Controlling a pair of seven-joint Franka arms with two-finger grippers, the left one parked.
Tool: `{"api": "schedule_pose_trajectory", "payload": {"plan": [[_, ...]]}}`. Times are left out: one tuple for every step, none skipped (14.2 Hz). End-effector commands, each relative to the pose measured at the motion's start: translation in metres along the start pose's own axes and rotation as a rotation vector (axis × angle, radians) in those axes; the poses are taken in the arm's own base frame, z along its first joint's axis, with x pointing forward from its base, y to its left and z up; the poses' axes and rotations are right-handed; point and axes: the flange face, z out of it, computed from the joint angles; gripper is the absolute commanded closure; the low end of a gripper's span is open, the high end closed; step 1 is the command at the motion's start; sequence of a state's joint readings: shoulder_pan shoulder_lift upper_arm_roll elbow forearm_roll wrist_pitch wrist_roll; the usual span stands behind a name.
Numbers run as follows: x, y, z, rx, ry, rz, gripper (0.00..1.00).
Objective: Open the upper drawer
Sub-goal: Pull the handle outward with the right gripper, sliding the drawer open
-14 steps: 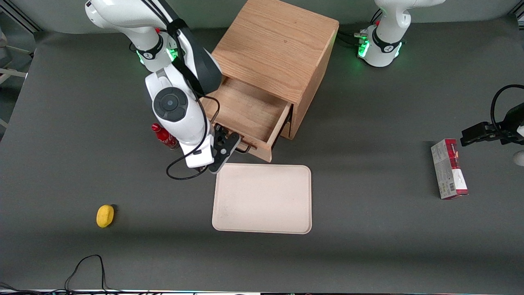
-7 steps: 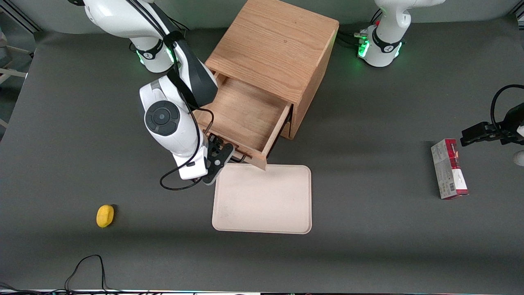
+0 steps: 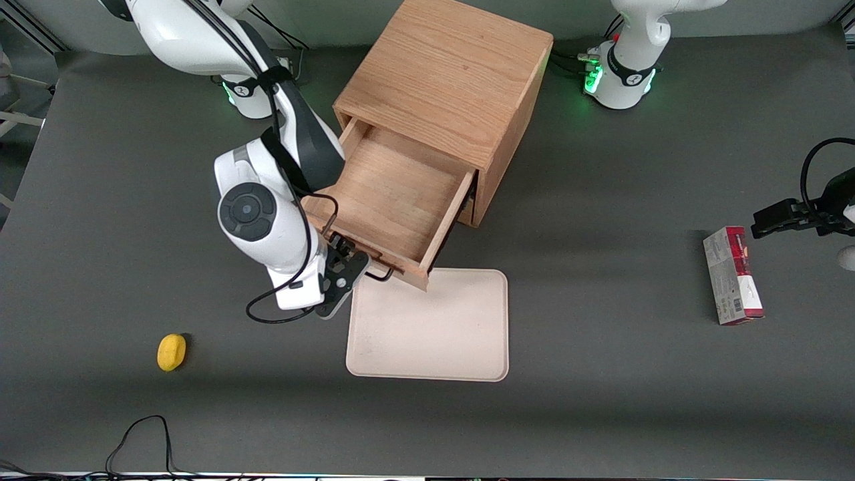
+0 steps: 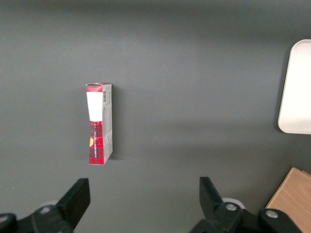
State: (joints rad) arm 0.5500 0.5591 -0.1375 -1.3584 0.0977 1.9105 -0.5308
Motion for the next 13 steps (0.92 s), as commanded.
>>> {"api": "schedule_pose_trajectory", "payload": {"plan": [[0.003, 0.019, -0.002, -0.007, 0.002, -0.002, 0.00], [0.004, 0.021, -0.001, -0.008, 0.002, -0.001, 0.00], [0.004, 0.022, 0.000, -0.010, 0.001, 0.000, 0.00], [0.004, 0.022, 0.002, -0.009, 0.000, 0.001, 0.00], [0.004, 0.022, 0.000, -0.010, 0.001, 0.003, 0.00], [0.005, 0.021, -0.001, -0.010, 0.004, 0.003, 0.00], [0.004, 0.020, -0.008, -0.010, 0.009, 0.002, 0.00], [0.003, 0.017, -0.015, -0.004, 0.000, -0.001, 0.00], [0.005, 0.015, -0.036, -0.003, 0.001, -0.004, 0.00], [0.006, 0.013, -0.059, 0.000, -0.001, -0.007, 0.00], [0.005, 0.011, -0.076, -0.001, -0.002, -0.006, 0.00], [0.002, 0.009, -0.093, -0.004, 0.000, -0.006, 0.00], [-0.002, 0.008, -0.107, -0.008, 0.001, -0.005, 0.00]]}}
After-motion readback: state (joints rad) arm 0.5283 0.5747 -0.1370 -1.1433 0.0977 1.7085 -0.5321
